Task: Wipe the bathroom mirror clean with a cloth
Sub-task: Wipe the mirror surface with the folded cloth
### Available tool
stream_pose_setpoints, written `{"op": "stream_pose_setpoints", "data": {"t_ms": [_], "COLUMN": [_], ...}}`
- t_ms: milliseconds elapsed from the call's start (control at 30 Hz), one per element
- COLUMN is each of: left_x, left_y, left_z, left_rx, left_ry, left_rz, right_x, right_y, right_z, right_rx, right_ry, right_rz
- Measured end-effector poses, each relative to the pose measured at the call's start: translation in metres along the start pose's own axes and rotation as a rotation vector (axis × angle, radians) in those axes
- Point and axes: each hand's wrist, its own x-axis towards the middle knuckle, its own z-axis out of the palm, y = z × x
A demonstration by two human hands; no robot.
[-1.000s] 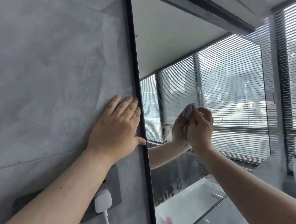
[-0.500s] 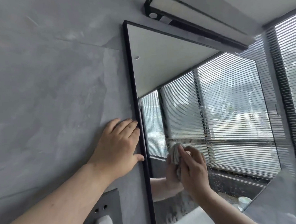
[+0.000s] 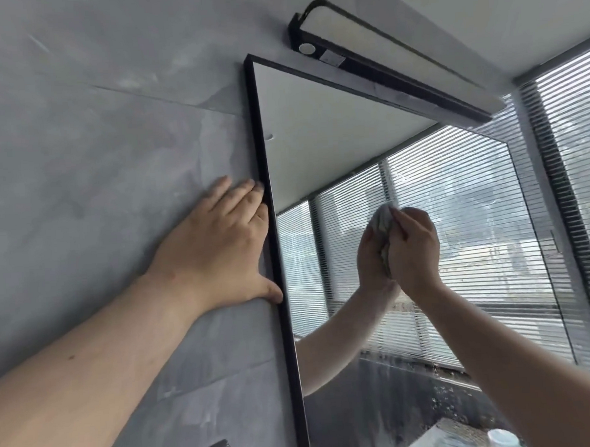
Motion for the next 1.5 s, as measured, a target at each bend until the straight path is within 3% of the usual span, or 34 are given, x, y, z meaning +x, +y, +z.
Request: {"op": "stream_pose_setpoints", "data": {"t_ms": [100, 233, 333, 433, 600, 700, 833, 1033, 1100, 1333, 1500], "left_x": [0.0, 0.0, 0.0, 0.0, 0.001, 0.003, 0.003, 0.002, 0.002, 0.002, 0.002], "left_y": [0.001, 0.001, 0.0, 0.0, -0.001, 0.0, -0.001, 0.001, 0.001, -0.001, -0.002], "left_z": [0.001, 0.0, 0.001, 0.002, 0.005, 0.006, 0.006, 0.004, 0.003, 0.005, 0.005], "left_rx": [-0.007, 0.011, -0.014, -0.023, -0.053, -0.072, -0.079, -0.086, -0.083, -0.085, -0.073], "left_ry": [0.014, 0.03, 0.041, 0.032, 0.037, 0.017, -0.002, -0.002, -0.017, -0.009, 0.009], "left_rz": [-0.015, -0.023, -0.024, -0.025, -0.019, -0.021, -0.031, -0.045, -0.041, -0.024, -0.015], "right_x": [-0.036, -0.095, -0.104, -0.069, 0.025, 0.052, 0.043, -0.017, -0.008, 0.069, 0.053], "right_y": [-0.022, -0.062, -0.073, -0.061, -0.008, -0.008, -0.047, -0.122, -0.113, -0.02, -0.028], "right_z": [0.005, 0.002, -0.002, 0.006, 0.01, 0.015, 0.035, 0.05, 0.047, 0.027, 0.034], "right_rx": [-0.009, 0.05, 0.088, 0.049, -0.082, -0.059, 0.019, 0.106, 0.049, -0.111, -0.097], "right_ry": [-0.124, -0.085, -0.151, -0.084, -0.043, 0.014, -0.009, -0.112, -0.124, 0.021, 0.043], "right_rz": [-0.177, -0.585, -0.682, -0.547, -0.034, 0.085, -0.018, -0.432, -0.469, 0.123, 0.048]}}
